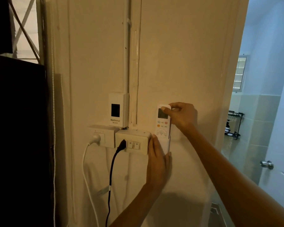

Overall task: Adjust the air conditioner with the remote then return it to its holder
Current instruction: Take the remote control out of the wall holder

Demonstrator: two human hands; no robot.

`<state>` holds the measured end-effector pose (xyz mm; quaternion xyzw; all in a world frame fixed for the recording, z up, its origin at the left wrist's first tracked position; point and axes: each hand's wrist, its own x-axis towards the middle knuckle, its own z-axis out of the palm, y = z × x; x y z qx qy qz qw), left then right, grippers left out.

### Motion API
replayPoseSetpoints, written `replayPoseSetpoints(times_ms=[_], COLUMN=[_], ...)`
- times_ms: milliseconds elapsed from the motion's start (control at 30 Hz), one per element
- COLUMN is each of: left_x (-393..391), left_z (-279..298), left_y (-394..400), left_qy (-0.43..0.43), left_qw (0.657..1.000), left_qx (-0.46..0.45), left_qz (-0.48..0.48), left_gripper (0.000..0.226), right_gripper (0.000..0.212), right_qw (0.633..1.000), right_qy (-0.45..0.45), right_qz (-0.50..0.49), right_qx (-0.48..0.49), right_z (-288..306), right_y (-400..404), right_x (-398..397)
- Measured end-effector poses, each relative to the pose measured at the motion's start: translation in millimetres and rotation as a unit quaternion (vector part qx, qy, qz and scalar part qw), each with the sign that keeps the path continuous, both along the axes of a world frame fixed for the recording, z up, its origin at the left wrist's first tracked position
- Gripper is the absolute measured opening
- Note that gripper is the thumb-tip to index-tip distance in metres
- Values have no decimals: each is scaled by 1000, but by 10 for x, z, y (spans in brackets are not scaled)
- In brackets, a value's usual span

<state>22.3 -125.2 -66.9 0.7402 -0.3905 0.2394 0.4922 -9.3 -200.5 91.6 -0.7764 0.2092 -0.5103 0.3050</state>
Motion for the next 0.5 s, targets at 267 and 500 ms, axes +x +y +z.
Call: replayPoseSetpoints(times_ms=[267,500], left_x=[30,11], left_z=[-55,-35], left_y=[-19,-11], left_qy=[-15,-21], left_qw=[999,999], left_qx=[-27,-21], left_qz=[-12,-19], left_gripper=[73,72], right_gripper=[18,14], right_qw=[999,993], right_qy=[7,6], right_qz=[-34,-79], right_qx=[-37,-82], right_z=[16,17], right_y=[12,131], right_x=[25,35])
